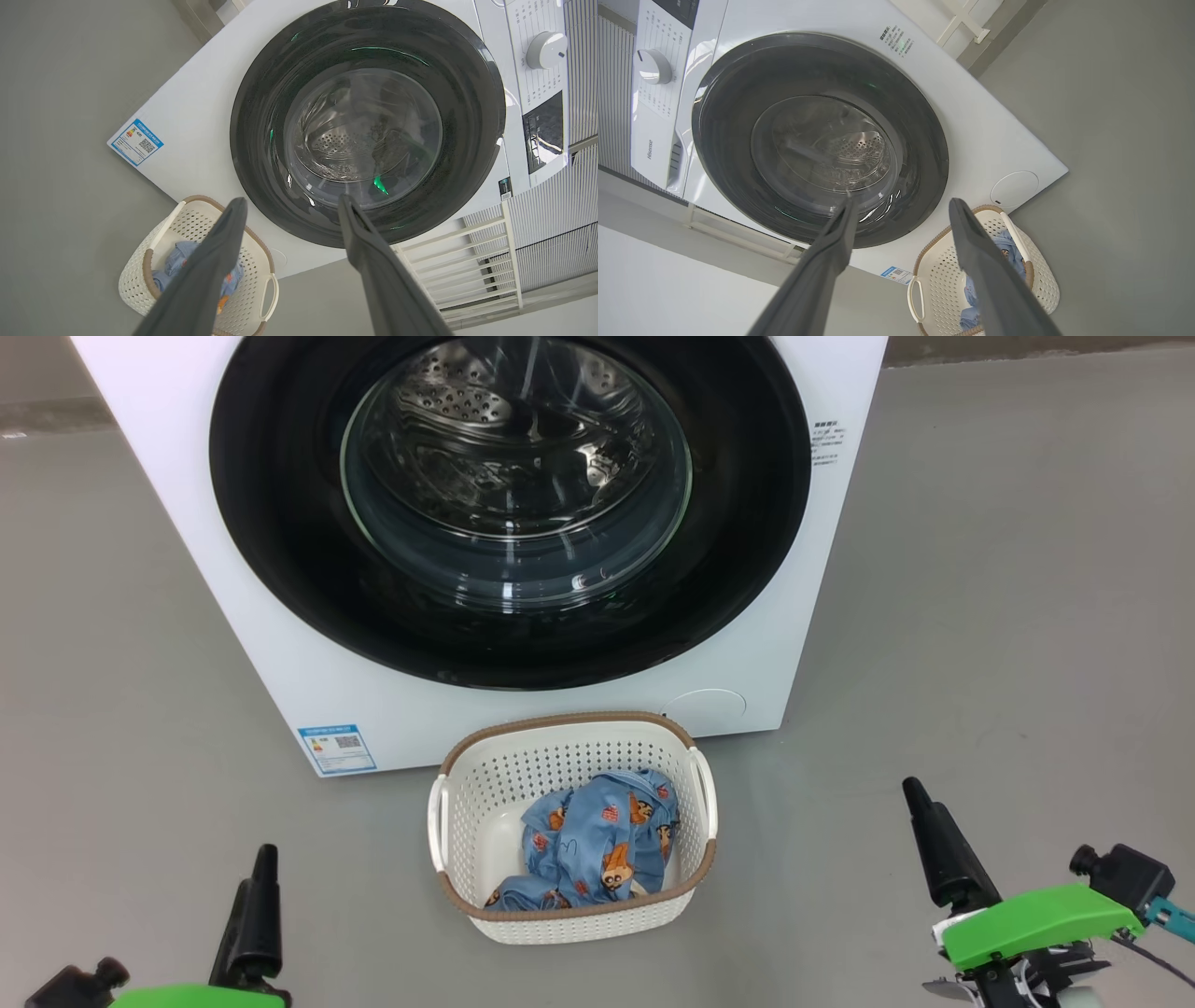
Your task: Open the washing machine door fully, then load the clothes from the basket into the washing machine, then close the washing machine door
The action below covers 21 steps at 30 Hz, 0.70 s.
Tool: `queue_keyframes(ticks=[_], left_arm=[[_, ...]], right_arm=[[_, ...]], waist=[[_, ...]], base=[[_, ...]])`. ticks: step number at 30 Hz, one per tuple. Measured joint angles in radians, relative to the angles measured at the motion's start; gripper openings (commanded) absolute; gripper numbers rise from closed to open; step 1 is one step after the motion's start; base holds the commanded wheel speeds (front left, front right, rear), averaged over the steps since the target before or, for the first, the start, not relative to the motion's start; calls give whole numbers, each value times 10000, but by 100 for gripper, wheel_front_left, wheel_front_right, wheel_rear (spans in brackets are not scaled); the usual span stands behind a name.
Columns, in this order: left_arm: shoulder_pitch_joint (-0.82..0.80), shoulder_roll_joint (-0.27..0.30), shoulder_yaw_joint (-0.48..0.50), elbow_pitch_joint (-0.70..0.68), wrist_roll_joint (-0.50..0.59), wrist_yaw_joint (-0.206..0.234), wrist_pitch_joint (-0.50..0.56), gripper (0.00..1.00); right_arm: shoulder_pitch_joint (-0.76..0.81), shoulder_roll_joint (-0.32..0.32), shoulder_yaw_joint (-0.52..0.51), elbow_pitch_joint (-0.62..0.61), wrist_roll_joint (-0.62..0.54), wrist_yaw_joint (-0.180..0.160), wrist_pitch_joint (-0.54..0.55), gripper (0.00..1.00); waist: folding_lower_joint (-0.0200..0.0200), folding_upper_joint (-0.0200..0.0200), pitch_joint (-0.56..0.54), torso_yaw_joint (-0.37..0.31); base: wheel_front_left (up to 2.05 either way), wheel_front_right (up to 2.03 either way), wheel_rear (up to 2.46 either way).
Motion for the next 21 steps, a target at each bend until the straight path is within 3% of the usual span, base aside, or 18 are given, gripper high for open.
queue_keyframes(ticks=[21], left_arm=[[-79,295,-535,52,3208,0,-612,100]], right_arm=[[-400,-245,508,228,-2834,0,-617,100]], waist=[[-1,0,18,-21]], base=[[0,0,0]])
